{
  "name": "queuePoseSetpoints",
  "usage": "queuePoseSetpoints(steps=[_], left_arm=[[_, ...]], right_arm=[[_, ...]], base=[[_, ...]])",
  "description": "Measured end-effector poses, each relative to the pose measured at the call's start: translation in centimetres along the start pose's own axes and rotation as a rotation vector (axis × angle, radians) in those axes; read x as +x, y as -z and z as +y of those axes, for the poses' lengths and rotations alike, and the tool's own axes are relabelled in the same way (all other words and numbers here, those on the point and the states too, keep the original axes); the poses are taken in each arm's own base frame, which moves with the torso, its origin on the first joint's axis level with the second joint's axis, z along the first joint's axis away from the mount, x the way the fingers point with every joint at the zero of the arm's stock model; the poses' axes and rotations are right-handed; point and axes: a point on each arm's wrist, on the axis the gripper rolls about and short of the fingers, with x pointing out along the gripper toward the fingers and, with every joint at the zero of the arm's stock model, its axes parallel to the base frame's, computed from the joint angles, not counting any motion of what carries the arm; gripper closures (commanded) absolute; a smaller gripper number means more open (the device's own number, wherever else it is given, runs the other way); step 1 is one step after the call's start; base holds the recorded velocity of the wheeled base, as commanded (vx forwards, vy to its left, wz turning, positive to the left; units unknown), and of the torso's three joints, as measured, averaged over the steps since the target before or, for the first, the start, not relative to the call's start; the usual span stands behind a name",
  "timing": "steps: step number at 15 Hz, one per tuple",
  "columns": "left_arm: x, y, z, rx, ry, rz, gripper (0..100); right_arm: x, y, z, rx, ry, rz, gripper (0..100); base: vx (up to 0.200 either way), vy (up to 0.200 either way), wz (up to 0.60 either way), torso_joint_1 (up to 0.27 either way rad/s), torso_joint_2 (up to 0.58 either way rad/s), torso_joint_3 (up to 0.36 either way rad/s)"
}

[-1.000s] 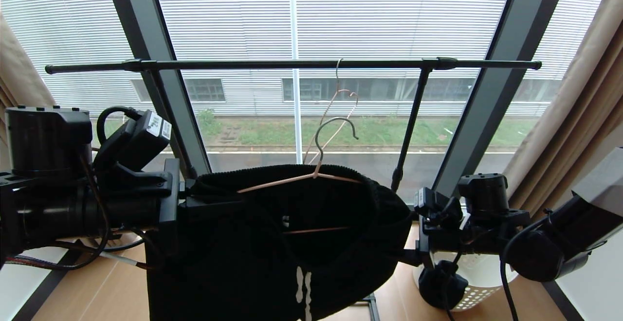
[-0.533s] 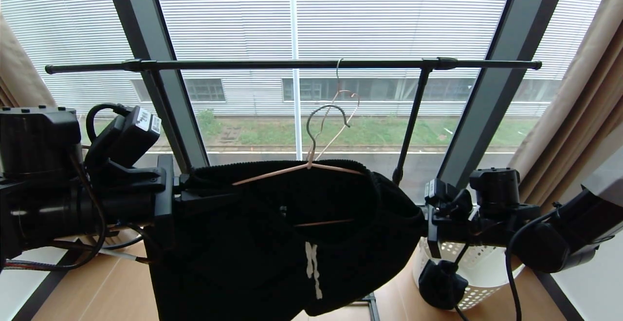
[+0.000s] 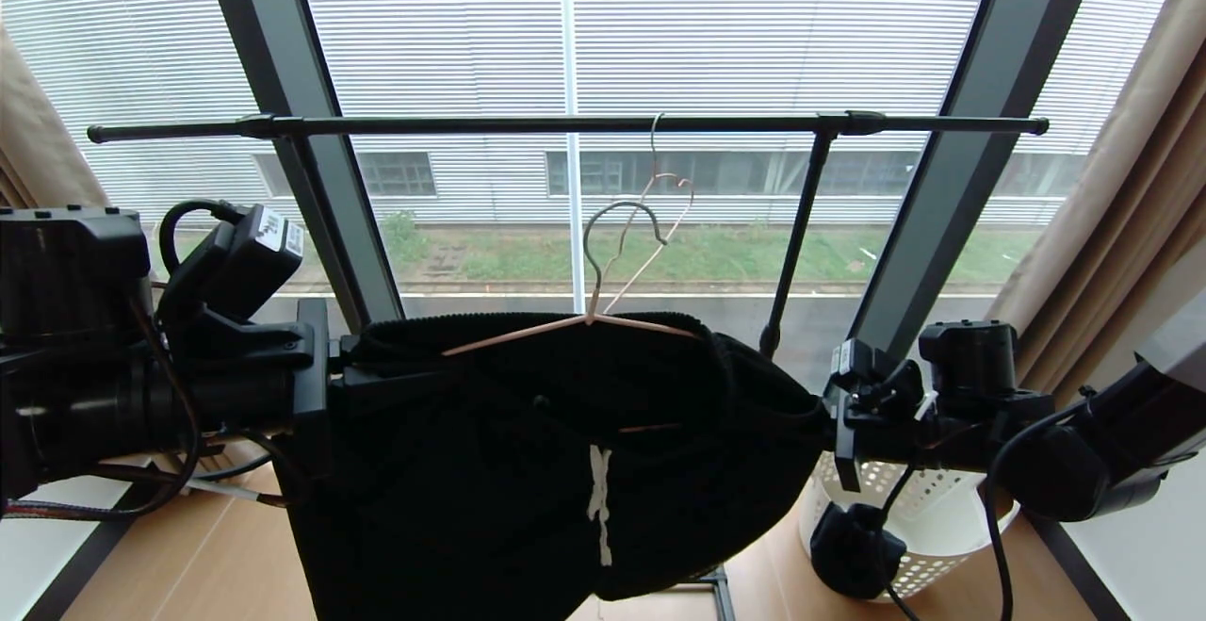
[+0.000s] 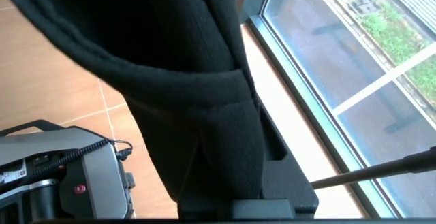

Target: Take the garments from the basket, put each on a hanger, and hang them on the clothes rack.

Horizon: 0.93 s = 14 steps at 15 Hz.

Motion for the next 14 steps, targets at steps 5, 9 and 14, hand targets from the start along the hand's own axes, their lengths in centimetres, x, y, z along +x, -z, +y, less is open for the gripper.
queuePoseSetpoints(steps=[5, 9, 14], left_arm=[[0.0, 0.0, 0.0, -0.002, -0.002, 0.0, 100], [-0.5, 0.3, 0.6, -0.012, -0.031, 0.007, 100], [-1.9, 1.5, 1.4, -0.052, -0.101, 0.032, 100]], right_arm=[[-0.1, 0.0, 0.1, -0.018, 0.0, 0.001, 0], [-0.1, -0.3, 0.0, -0.036, 0.009, -0.014, 0], [-0.7, -2.1, -0.1, 0.092, 0.03, -0.052, 0]], base=[[0.0, 0.0, 0.0, 0.0, 0.0, 0.0], [0.0, 0.0, 0.0, 0.0, 0.0, 0.0], [0.0, 0.0, 0.0, 0.0, 0.0, 0.0]])
